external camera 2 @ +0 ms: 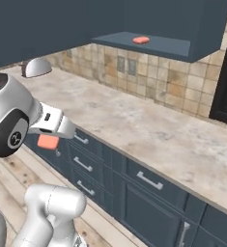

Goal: Pick up the bar soap and bar soap from the sink, and place them back in the cabinet, and close the cabinet door.

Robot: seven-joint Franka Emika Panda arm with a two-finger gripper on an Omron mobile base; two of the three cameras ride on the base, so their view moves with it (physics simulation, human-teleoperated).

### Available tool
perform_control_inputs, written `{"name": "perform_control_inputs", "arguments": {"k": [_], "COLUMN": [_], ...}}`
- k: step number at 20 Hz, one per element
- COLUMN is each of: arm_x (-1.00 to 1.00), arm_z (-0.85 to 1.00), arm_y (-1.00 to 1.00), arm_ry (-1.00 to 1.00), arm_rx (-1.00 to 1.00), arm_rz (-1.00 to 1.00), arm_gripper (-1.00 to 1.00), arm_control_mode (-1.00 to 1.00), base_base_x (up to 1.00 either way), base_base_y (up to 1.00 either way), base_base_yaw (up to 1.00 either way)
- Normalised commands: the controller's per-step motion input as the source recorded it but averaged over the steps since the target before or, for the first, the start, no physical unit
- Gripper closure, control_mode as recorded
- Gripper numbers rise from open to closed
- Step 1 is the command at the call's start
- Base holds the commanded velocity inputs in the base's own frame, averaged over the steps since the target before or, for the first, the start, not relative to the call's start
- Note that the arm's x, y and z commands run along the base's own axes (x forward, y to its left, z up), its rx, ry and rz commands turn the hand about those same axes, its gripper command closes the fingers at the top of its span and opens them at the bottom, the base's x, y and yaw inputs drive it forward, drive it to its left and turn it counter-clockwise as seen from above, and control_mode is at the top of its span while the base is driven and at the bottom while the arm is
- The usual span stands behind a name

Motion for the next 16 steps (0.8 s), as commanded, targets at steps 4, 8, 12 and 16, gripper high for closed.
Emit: {"name": "perform_control_inputs", "arguments": {"k": [4, 8, 12, 16], "arm_x": [0.0, 0.0, 0.0, 0.0], "arm_z": [0.0, 0.0, 0.0, 0.0], "arm_y": [0.0, 0.0, 0.0, 0.0], "arm_ry": [0.0, 0.0, 0.0, 0.0], "arm_rx": [0.0, 0.0, 0.0, 0.0], "arm_rz": [0.0, 0.0, 0.0, 0.0], "arm_gripper": [1.0, 1.0, 1.0, 1.0], "arm_control_mode": [1.0, 1.0, 1.0, 1.0], "base_base_x": [0.56, 0.69, 0.65, 0.46], "base_base_y": [-0.01, -0.04, 0.0, 0.08], "base_base_yaw": [0.0, 0.0, 0.0, 0.0]}}
